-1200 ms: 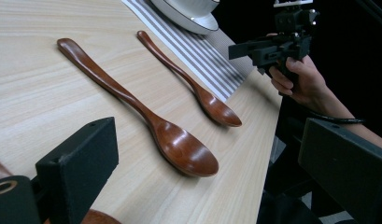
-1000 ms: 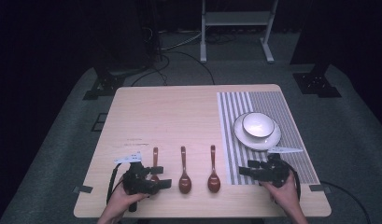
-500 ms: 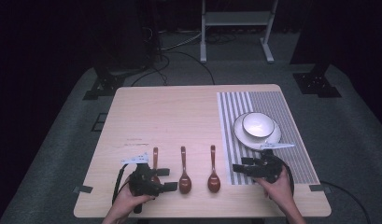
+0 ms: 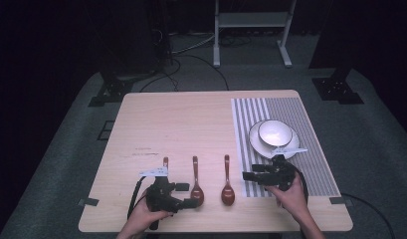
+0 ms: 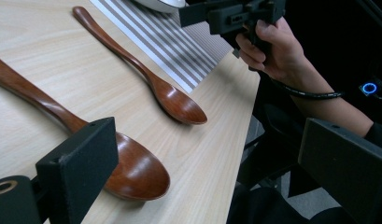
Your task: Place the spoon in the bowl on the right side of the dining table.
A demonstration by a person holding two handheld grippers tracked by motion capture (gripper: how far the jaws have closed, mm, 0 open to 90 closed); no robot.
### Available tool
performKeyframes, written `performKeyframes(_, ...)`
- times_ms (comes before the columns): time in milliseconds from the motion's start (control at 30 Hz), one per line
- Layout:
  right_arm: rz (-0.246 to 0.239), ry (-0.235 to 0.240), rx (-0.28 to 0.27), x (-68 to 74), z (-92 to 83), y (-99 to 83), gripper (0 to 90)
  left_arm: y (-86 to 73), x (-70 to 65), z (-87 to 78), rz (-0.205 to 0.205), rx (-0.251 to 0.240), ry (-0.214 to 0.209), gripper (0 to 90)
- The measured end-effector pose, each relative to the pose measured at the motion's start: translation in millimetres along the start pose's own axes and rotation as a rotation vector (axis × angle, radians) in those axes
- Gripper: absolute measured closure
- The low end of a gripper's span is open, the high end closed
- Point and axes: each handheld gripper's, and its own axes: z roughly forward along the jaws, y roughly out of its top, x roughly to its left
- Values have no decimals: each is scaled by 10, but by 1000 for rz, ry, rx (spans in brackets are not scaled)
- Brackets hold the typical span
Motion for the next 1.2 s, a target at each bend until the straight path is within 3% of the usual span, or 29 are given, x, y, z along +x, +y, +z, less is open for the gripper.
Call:
performKeyframes(433, -24, 14, 2, 79, 48, 98, 279, -68, -54, 232, -7, 64, -42, 37)
performKeyframes(767, -40, 27, 18, 131, 138, 148, 282, -123, -56, 302, -13, 114, -59, 37)
performKeyframes(1067, -54, 43, 45, 201, 262, 211, 282, -195, -6, 358, -18, 169, -47, 38)
performKeyframes(1200, -56, 45, 58, 222, 305, 237, 282, -212, 3, 363, -2, 181, -41, 39)
